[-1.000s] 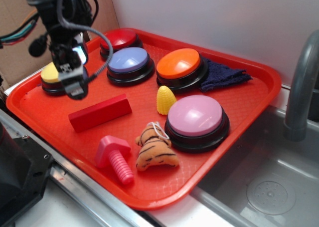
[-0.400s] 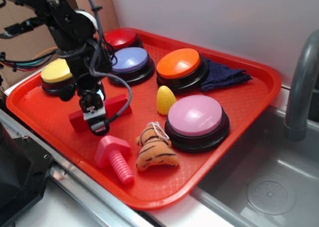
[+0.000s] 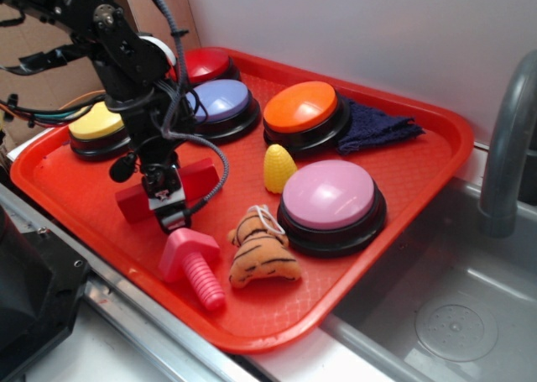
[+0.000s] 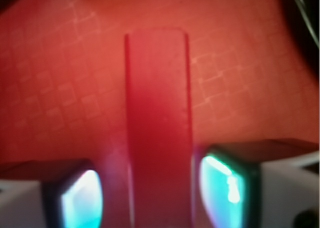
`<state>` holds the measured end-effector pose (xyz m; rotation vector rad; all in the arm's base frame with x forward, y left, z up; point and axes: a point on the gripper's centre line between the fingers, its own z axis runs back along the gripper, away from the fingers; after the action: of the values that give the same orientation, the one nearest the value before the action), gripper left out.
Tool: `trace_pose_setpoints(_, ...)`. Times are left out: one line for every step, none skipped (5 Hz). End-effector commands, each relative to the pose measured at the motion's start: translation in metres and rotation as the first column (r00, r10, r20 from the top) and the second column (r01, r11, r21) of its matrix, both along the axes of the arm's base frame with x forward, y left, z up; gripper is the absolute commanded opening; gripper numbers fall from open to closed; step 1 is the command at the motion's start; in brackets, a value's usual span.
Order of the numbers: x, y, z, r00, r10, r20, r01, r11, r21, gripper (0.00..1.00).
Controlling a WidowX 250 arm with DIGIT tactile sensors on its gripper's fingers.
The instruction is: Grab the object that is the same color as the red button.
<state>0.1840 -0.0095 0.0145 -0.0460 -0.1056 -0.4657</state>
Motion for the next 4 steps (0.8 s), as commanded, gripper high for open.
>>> trace_pose_setpoints(0.006, -0.001, 0.025, 0.998, 0.067, -0.016, -0.067, 0.997, 0.026, 0.00)
trace_pose_setpoints(0.009, -0.005, 0.059, 0.992, 0.120, -0.031, -0.119, 0.993, 0.025, 0.00)
trace_pose_setpoints(0.007, -0.009, 0.105, 0.973, 0.230, 0.011, -0.230, 0.973, -0.006, 0.00)
trace_pose_setpoints(0.007, -0.012, 0.139, 0.925, 0.378, 0.040, -0.375, 0.925, -0.061, 0.00)
